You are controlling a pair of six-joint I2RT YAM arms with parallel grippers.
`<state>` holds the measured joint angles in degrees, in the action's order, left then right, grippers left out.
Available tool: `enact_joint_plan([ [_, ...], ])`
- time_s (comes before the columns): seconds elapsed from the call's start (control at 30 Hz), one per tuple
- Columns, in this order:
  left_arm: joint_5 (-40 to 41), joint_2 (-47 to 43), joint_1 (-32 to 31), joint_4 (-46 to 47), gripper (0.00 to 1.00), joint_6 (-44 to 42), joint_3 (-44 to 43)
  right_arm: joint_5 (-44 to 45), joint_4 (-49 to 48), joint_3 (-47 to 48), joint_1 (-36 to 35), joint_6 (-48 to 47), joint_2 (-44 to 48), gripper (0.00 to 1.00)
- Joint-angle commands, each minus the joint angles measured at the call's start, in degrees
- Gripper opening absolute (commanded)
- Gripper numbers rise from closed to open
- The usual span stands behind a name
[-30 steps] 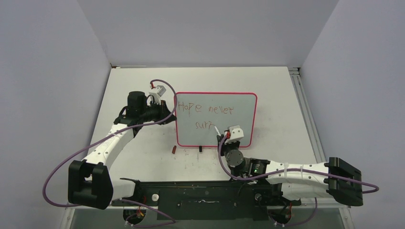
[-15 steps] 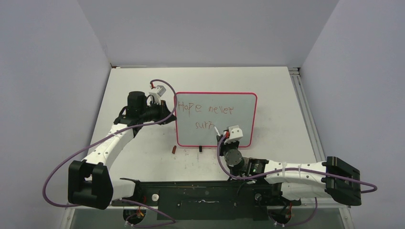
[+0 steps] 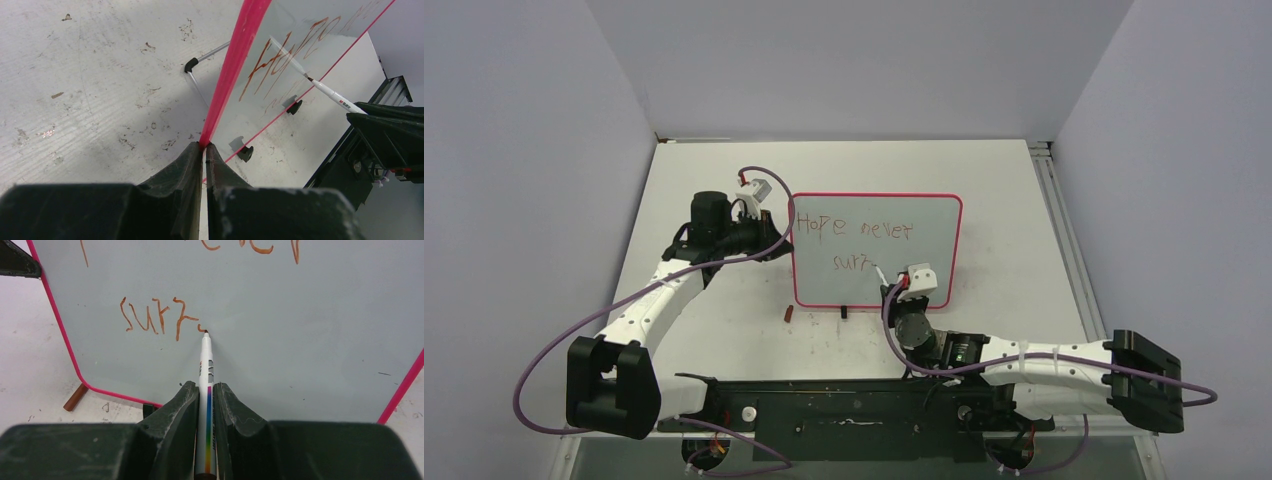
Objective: Write a sentence on the whiteboard
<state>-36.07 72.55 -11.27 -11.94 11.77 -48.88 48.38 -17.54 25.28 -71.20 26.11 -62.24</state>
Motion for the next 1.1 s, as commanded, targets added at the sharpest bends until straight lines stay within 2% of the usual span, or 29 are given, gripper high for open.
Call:
enact_joint_plan([
  [0.0,-1.3,-1.7,-0.3,1.4,0.05,0.4,-0.9,4.7,2.3,-0.7,0.6,0.9,2.1,0.05],
  [0.6,-1.4,-1.7,-0.4,1.4,0.05,0.5,-0.9,3.8,-5.3,0.6,0.9,-5.6,-0.6,0.05],
  [1.07,-1.4,-1.6,-0.4,1.5,0.05,0.5,-1.0,1.0,-5.9,0.8,1.2,-4.8,-3.1,0.05],
])
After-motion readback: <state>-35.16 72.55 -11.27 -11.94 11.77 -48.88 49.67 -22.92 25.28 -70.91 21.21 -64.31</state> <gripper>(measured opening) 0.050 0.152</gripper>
